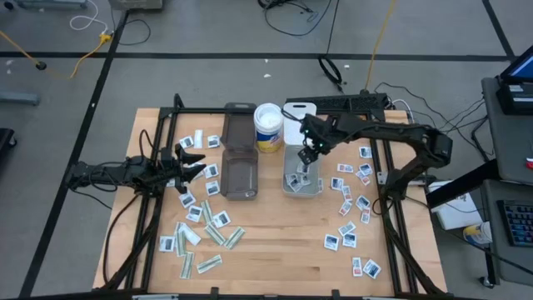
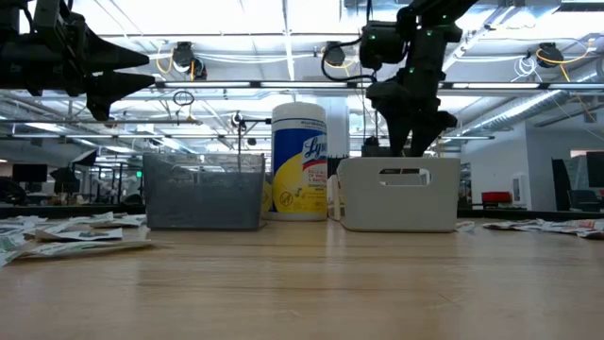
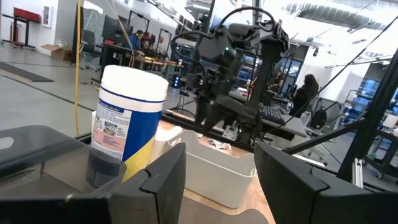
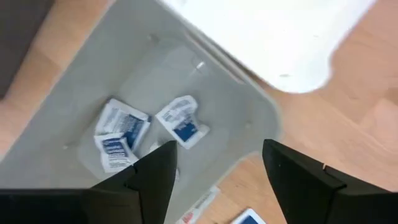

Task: Pick & Place First Aid Supplies
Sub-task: Put the alcohol pad into the gray bin

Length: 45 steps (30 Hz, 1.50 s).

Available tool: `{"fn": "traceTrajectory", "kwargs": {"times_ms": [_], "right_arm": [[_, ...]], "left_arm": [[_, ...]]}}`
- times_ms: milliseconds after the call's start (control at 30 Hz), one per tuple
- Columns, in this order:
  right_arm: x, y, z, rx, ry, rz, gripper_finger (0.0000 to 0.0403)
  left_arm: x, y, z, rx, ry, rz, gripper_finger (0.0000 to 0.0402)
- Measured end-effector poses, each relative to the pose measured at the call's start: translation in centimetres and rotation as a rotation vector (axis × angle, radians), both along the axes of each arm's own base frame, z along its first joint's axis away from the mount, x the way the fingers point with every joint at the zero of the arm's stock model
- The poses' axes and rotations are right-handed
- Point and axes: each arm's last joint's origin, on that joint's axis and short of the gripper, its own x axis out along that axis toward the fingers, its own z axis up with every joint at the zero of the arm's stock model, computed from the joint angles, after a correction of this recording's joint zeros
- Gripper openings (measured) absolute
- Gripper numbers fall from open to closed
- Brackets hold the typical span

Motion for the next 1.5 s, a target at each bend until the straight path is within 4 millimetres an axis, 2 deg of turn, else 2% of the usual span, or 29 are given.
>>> {"fn": "traceTrajectory", "kwargs": {"times_ms": [133, 267, 600, 833, 1200, 1500], "right_arm": [[-0.2, -0.1, -0.2, 0.005, 0.016, -0.004, 0.0232], [-1.1, -0.7, -1.4, 0.024, 0.051, -0.06, 0.0227], [-6.1, -1.9, -1.4, 0.034, 0.039, -0.217, 0.0224], [-9.3, -3.3, -2.4, 0.05, 0.058, -0.365, 0.0224], [-13.1, -5.4, -3.1, 0.108, 0.125, -0.578, 0.0224], [-15.3, -6.3, -3.2, 0.153, 0.172, -0.689, 0.0224]], "left_arm": [[0.0, 0.0, 0.0, 0.0, 0.0, 0.0, 0.0196], [0.0, 0.0, 0.0, 0.0, 0.0, 0.0, 0.0196], [0.0, 0.0, 0.0, 0.0, 0.0, 0.0, 0.0196], [0.0, 0.0, 0.0, 0.0, 0.0, 0.0, 0.0196], [0.0, 0.0, 0.0, 0.0, 0.0, 0.0, 0.0196], [0.0, 0.0, 0.0, 0.0, 0.0, 0.0, 0.0196]]}}
